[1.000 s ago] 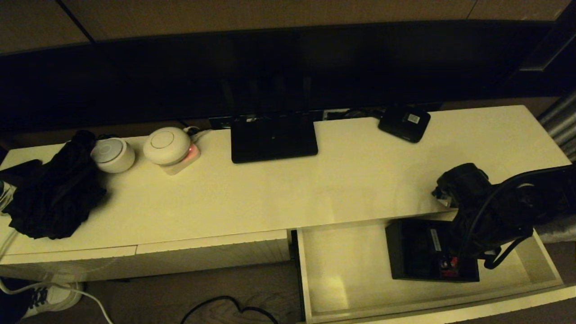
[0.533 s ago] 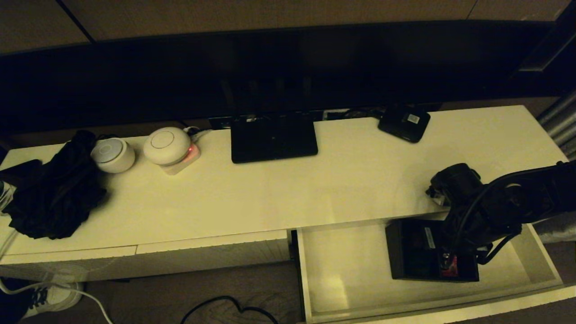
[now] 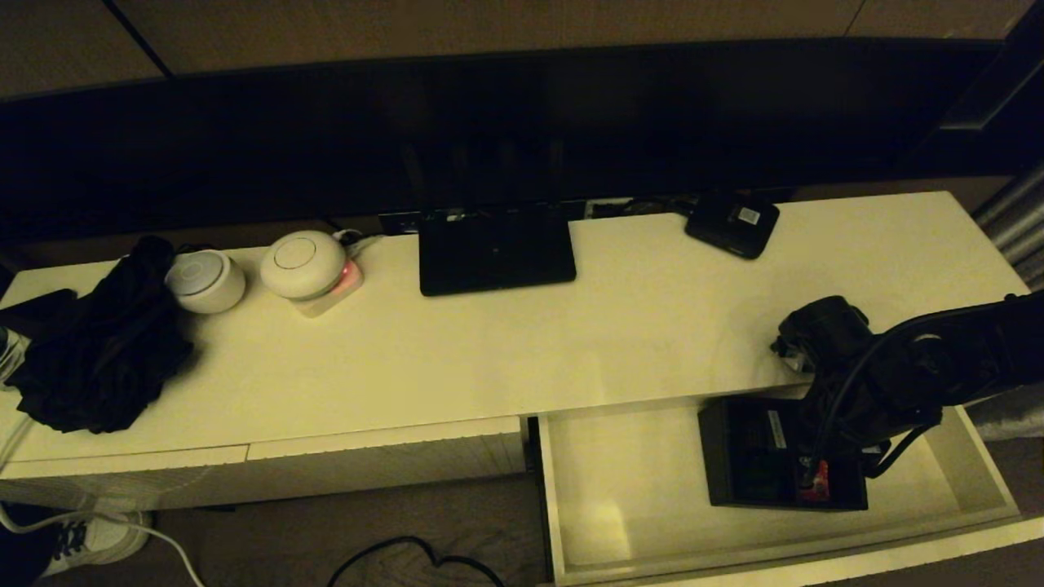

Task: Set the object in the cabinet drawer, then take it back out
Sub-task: Take the storage box out of the drawer and put it on the table

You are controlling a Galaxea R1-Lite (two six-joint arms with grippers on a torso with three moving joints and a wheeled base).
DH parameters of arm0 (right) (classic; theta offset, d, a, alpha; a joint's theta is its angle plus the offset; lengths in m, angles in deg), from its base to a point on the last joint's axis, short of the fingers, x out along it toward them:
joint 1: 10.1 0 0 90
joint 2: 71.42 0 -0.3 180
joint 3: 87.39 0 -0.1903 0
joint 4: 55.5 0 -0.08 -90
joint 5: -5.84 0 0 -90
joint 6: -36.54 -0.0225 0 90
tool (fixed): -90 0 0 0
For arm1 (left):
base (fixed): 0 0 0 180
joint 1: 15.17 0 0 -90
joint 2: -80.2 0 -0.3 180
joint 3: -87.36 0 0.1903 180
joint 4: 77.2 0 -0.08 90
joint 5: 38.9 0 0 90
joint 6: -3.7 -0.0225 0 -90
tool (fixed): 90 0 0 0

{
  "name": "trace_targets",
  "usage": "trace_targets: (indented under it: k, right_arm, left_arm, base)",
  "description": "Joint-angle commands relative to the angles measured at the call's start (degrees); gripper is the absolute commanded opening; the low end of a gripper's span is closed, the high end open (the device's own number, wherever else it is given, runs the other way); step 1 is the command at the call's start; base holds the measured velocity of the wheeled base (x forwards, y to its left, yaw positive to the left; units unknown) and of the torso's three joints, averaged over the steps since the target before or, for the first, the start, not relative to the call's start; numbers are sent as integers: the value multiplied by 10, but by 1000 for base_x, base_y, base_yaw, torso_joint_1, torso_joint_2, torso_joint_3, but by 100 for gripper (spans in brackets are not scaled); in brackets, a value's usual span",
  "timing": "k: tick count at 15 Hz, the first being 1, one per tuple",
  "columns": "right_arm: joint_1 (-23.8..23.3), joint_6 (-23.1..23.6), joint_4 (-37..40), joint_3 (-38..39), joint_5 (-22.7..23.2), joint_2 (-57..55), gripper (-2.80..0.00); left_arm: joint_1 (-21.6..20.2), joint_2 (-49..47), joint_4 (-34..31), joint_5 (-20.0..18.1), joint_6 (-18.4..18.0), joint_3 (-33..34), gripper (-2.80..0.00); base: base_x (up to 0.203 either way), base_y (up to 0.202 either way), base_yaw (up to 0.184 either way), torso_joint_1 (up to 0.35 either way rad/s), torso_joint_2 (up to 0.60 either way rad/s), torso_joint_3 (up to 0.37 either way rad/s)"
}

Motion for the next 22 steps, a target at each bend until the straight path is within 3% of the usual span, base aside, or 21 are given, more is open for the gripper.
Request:
trace_targets:
  k: [1,9,10,11,22]
  right_arm:
    - [4,-1,3,4,-1,10,0]
    - [5,-6,3,33,1,23,0]
    - [6,-6,2,35,1,25,-34]
    - [6,-6,2,34,1,25,-280]
    - [9,-6,-15,52,2,25,-280]
  left_arm:
    - [0,0,0,0,0,2,-280]
    - [0,0,0,0,0,2,-280]
    - [0,0,0,0,0,2,-280]
    - [0,0,0,0,0,2,-280]
    - [0,0,0,0,0,2,-280]
  base:
    - [0,0,0,0,0,0]
    - [0,0,0,4,0,0]
    - [0,0,0,0,0,0]
    - [0,0,0,0,0,0]
    - [0,0,0,0,0,0]
